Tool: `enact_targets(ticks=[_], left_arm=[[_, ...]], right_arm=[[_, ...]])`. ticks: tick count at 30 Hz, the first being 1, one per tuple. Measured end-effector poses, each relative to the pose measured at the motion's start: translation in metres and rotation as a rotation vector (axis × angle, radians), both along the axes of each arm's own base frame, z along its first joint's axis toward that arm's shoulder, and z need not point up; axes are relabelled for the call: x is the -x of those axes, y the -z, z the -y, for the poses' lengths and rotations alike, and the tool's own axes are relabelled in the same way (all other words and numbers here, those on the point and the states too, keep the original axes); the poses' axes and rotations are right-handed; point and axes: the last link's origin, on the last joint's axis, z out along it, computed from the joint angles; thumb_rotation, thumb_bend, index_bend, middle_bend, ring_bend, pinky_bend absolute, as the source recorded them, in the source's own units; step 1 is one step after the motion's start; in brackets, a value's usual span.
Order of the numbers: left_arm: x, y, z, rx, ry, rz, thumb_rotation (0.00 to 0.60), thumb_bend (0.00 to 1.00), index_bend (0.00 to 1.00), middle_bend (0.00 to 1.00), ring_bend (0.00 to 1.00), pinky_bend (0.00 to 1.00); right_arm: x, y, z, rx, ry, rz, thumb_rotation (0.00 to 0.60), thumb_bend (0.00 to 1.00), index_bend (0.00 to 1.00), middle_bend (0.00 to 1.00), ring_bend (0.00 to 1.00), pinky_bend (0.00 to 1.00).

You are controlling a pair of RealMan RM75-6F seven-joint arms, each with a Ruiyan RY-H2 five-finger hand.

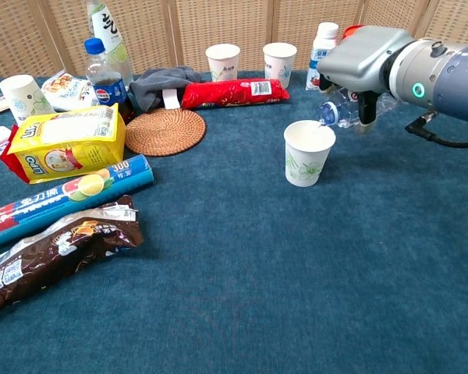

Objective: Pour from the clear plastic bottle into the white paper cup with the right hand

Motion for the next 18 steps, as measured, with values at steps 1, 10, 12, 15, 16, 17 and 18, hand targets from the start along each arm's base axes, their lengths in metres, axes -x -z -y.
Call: enact_targets(ticks=[1,10,12,15,16,17,18], left_arm=[[0.000,0.000,0.000,0.000,0.000,0.000,0.453,0.50,0.13,0.13,0.10,0.07],[-0.001,0.000,-0.001,-0.002,0.000,-0.001,0.453,0.50,0.13,0.13,0.10,0.07],[-0.001,0.000,-0.001,0.000,0.001,-0.002,0.457,0.50,0.13,0.13,0.10,0.07],[-0.002,0.000,-0.002,0.001,0.002,-0.002,0.452,0.50,0.13,0.13,0.10,0.07],[-0.002,0.000,-0.003,0.001,0.002,-0.001,0.453,0.50,0.13,0.13,0.10,0.07],[-0.002,0.000,-0.003,0.000,0.002,-0.001,0.454,0.50,0.13,0.13,0.10,0.07],[-0.002,0.000,-0.004,-0.001,0.002,-0.001,0.454,0.50,0.13,0.13,0.10,0.07]], right_arm=[[0.000,0.000,0.000,-0.003,0.007,0.007,0.600,0.21,0.70,0.68,0.59,0.57],[0.003,-0.004,0.001,-0.028,0.093,0.106,0.600,0.21,0.70,0.68,0.59,0.54],[0.003,-0.006,0.001,-0.031,0.105,0.129,0.600,0.21,0.70,0.68,0.59,0.54],[0.004,-0.010,0.002,-0.036,0.125,0.169,0.600,0.21,0.70,0.68,0.59,0.52],[0.004,-0.012,0.003,-0.038,0.133,0.184,0.600,0.21,0.70,0.68,0.59,0.51],[0.005,-0.013,0.003,-0.039,0.139,0.196,0.600,0.21,0.70,0.68,0.59,0.51],[0.005,-0.014,0.003,-0.039,0.146,0.209,0.600,0.21,0.70,0.68,0.59,0.51]])
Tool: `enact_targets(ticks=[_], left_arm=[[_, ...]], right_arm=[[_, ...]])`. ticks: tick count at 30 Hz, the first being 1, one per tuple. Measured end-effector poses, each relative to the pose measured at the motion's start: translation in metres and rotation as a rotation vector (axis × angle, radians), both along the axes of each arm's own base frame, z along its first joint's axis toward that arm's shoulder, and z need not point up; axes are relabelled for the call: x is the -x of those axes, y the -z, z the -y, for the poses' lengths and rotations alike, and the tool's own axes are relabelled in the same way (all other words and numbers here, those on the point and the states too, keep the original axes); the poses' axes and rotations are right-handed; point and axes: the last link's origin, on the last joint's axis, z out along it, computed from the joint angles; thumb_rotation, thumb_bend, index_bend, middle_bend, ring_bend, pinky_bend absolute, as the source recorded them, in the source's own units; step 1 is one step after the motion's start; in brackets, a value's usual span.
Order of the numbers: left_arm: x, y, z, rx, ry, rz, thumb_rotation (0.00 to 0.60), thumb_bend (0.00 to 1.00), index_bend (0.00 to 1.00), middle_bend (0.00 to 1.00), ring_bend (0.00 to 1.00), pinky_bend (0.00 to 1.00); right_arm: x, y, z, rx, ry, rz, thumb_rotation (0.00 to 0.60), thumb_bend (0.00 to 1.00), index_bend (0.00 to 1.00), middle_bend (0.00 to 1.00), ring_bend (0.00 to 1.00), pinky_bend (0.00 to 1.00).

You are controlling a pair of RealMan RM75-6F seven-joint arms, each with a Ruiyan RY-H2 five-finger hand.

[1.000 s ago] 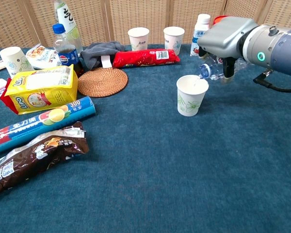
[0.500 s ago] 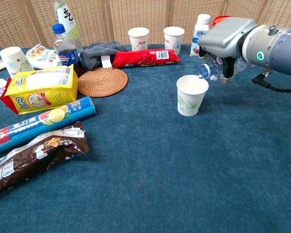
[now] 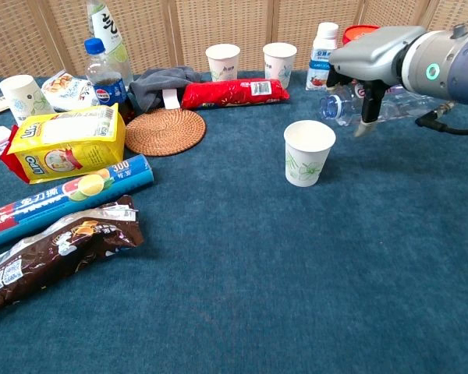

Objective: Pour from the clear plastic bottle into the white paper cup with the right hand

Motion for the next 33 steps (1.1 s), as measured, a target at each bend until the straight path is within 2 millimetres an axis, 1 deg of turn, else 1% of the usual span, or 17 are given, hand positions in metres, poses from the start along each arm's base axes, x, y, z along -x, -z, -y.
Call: enact_targets(ticks=[9,15,25,33], left_arm=[[-0.001,0.000,-0.003,-0.001,0.000,0.001,0.456,0.50,0.13,0.13,0.10,0.07],[-0.001,-0.001,-0.005,0.000,-0.002,0.003,0.455,0.50,0.13,0.13,0.10,0.07],[-0.004,-0.002,-0.006,0.002,0.001,0.000,0.454,0.50,0.13,0.13,0.10,0.07],[-0.006,-0.003,-0.006,0.001,0.000,-0.002,0.453,0.50,0.13,0.13,0.10,0.07]], right_arm=[[0.005,-0.018,0.005,0.023,0.055,0.140,0.600,0.21,0.71,0.67,0.59,0.51],[0.015,-0.035,0.010,0.052,0.116,0.254,0.600,0.21,0.69,0.67,0.58,0.49],[0.031,-0.061,0.012,0.078,0.237,0.533,0.600,0.19,0.69,0.66,0.57,0.47],[0.042,-0.072,0.009,0.071,0.327,0.782,0.600,0.19,0.68,0.66,0.56,0.45]])
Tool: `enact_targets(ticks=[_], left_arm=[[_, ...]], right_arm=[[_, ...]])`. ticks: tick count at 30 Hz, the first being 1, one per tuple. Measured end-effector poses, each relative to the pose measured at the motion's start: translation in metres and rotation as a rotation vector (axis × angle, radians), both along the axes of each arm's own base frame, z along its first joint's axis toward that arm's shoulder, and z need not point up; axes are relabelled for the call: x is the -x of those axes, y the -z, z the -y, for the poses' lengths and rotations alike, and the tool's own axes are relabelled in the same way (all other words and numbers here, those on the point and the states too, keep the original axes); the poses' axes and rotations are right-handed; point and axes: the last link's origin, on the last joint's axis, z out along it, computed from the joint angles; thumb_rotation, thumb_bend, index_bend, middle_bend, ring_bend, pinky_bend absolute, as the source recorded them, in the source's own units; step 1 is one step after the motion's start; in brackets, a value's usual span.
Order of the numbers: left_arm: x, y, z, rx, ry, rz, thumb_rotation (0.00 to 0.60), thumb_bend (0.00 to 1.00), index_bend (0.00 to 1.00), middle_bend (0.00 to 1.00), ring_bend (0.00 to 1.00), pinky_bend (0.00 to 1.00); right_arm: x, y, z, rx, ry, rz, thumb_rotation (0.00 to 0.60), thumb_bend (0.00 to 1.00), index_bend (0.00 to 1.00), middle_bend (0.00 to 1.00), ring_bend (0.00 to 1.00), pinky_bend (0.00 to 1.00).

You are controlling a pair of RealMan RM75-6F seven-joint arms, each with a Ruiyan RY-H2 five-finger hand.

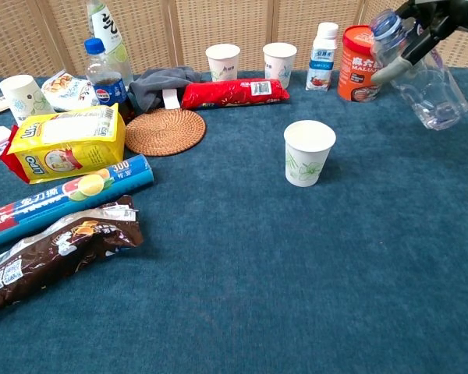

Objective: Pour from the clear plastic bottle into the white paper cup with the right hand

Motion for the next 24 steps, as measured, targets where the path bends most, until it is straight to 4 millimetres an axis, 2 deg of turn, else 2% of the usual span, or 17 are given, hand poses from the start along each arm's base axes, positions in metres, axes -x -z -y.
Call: enact_targets(ticks=[13,24], left_arm=[[0.000,-0.004,0.001,-0.008,-0.014,-0.004,0.455,0.50,0.13,0.13,0.10,0.07],[-0.001,-0.009,0.004,-0.017,-0.023,-0.010,0.456,0.50,0.13,0.13,0.10,0.07]], right_arm=[[0.028,-0.009,-0.009,0.012,0.083,0.342,0.600,0.19,0.67,0.65,0.53,0.42],[0.054,-0.008,-0.019,0.017,0.089,0.497,0.600,0.18,0.66,0.64,0.50,0.40]])
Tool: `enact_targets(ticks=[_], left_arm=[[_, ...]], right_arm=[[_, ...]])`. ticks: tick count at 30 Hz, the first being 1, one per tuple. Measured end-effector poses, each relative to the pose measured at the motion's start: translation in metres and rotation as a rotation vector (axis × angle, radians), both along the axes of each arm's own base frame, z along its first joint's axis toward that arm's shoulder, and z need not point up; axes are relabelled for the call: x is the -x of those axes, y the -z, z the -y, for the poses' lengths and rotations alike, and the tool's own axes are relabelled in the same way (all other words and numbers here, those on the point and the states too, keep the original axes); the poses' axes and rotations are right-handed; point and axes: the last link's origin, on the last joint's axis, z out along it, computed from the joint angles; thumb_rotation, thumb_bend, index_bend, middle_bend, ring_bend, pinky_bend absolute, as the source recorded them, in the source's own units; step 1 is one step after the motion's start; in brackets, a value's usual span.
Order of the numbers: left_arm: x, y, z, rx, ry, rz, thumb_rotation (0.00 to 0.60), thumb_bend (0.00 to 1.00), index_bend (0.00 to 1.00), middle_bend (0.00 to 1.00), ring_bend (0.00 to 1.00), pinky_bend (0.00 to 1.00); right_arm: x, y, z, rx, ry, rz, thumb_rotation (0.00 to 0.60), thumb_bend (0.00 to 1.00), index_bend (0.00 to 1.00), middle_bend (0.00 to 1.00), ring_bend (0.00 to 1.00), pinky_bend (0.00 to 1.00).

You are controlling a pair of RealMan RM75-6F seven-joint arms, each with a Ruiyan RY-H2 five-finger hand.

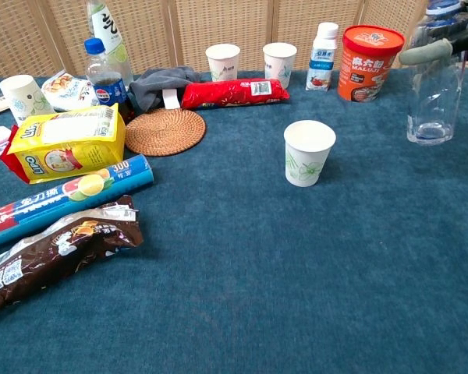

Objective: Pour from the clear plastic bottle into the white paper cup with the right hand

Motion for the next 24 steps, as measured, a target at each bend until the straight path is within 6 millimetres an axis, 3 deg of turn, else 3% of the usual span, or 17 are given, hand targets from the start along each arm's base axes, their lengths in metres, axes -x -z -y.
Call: enact_targets(ticks=[12,24], left_arm=[[0.000,-0.004,0.004,-0.010,-0.007,-0.003,0.455,0.50,0.13,0.13,0.10,0.07],[-0.004,-0.002,0.003,-0.007,-0.004,-0.010,0.458,0.50,0.13,0.13,0.10,0.07]], right_arm=[[0.028,0.008,-0.005,-0.009,0.020,0.058,0.600,0.18,0.65,0.61,0.46,0.40],[0.056,0.007,0.002,-0.011,0.061,0.078,0.600,0.18,0.63,0.59,0.44,0.39]])
